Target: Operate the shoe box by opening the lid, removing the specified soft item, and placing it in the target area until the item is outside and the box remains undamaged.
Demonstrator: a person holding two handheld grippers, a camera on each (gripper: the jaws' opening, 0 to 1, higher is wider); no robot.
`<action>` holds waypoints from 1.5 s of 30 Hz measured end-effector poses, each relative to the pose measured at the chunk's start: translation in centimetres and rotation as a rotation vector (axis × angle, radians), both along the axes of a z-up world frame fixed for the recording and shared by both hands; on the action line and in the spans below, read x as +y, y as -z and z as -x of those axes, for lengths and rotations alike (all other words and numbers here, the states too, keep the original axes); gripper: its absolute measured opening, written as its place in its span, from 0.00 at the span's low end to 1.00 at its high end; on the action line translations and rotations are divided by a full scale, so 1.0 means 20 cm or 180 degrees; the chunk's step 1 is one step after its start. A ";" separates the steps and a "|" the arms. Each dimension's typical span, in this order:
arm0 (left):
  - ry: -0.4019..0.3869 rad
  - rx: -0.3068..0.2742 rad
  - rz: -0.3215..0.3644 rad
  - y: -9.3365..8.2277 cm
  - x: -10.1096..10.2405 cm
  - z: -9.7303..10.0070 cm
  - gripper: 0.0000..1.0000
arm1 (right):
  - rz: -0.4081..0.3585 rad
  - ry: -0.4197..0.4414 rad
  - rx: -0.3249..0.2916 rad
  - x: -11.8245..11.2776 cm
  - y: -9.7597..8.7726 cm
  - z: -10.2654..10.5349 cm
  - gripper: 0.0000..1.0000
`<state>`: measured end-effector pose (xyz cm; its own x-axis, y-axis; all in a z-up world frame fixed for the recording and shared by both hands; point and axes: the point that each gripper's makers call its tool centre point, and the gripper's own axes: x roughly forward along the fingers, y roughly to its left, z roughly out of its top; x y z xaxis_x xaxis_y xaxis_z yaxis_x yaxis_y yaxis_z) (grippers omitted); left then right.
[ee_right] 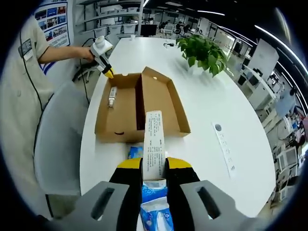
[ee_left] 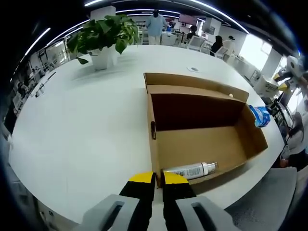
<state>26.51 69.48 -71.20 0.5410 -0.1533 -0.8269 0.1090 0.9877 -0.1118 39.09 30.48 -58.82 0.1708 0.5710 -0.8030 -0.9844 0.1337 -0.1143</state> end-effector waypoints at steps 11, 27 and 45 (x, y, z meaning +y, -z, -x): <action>0.0011 0.0038 -0.0018 0.00 0.00 0.00 0.05 | 0.0193 0.0195 0.0073 -0.23 0.13 -0.14 0.15; 0.0050 0.0146 -0.0058 0.00 0.00 0.00 0.05 | 0.0583 0.0247 0.0083 -0.48 0.36 -0.23 0.15; 0.0077 0.0208 -0.0094 0.01 -0.01 0.00 0.05 | 0.0988 0.0110 0.0042 -0.67 0.55 -0.29 0.15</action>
